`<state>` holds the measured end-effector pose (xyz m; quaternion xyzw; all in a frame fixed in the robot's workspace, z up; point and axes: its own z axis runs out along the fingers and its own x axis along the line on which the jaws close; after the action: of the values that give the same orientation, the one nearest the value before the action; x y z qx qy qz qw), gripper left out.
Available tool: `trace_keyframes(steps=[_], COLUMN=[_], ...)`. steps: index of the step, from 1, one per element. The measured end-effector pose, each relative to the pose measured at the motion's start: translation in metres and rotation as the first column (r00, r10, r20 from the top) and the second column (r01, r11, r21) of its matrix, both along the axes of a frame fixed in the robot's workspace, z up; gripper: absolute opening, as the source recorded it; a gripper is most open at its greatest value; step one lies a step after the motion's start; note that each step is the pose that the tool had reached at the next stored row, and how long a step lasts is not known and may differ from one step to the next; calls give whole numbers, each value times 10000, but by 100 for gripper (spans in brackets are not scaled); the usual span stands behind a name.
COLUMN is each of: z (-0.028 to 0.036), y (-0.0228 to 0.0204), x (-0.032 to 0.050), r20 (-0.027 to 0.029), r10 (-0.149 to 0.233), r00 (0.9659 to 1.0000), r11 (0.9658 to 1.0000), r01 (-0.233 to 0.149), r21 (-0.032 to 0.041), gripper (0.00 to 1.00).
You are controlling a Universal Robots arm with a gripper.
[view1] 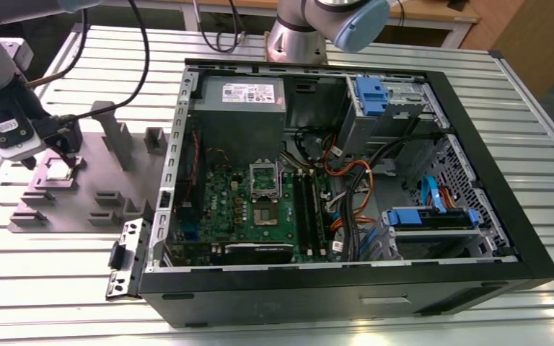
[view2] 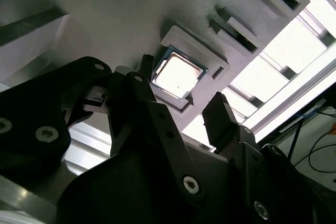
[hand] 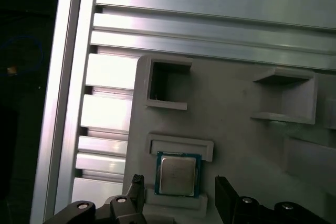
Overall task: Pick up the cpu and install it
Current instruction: 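Pick up the cpu and move it towards the insertion slot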
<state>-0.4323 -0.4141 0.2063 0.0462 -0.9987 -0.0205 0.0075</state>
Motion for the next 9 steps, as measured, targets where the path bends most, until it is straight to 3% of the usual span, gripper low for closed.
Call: trace_keyframes(steps=[9], z=[-113], y=[17], x=[-28], r20=[50], r10=[1], r00=[10000], r11=[10000], r01=[-1], r21=[34], gripper=[65])
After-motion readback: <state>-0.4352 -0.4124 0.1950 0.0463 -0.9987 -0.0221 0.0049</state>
